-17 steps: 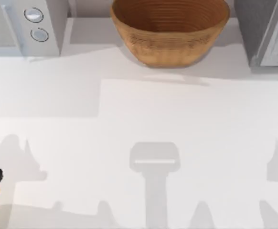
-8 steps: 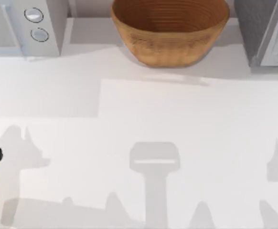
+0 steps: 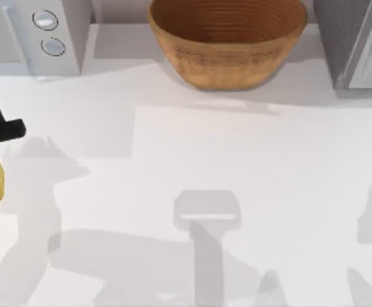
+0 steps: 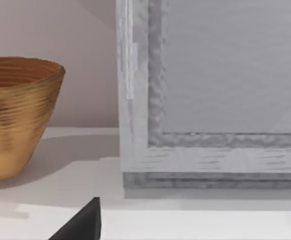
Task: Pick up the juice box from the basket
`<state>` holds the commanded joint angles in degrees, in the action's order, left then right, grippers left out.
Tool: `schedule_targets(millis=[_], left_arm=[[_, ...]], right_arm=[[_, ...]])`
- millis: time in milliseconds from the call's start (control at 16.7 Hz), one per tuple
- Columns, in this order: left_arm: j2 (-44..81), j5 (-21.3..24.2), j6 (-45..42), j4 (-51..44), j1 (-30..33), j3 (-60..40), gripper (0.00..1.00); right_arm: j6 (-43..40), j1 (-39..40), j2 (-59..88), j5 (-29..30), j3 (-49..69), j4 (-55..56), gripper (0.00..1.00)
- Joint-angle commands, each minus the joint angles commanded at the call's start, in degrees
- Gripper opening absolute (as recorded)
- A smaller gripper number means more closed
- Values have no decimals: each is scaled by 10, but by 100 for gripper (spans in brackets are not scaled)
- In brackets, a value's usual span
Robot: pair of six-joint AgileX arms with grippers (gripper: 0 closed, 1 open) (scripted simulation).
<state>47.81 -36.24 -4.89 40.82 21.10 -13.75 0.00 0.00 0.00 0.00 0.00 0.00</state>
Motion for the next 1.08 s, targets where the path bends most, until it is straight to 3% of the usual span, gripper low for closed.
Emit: schedule_targets(millis=[300, 540, 1080], left_arm=[[204, -142, -24, 181, 88, -44, 0], [307, -211, -37, 275, 133, -62, 0], [346, -216, -38, 313, 132, -65, 0]], right_arm=[[0, 0, 0, 0, 0, 0, 100], [0, 0, 0, 0, 0, 0, 100], [0, 0, 0, 0, 0, 0, 100]])
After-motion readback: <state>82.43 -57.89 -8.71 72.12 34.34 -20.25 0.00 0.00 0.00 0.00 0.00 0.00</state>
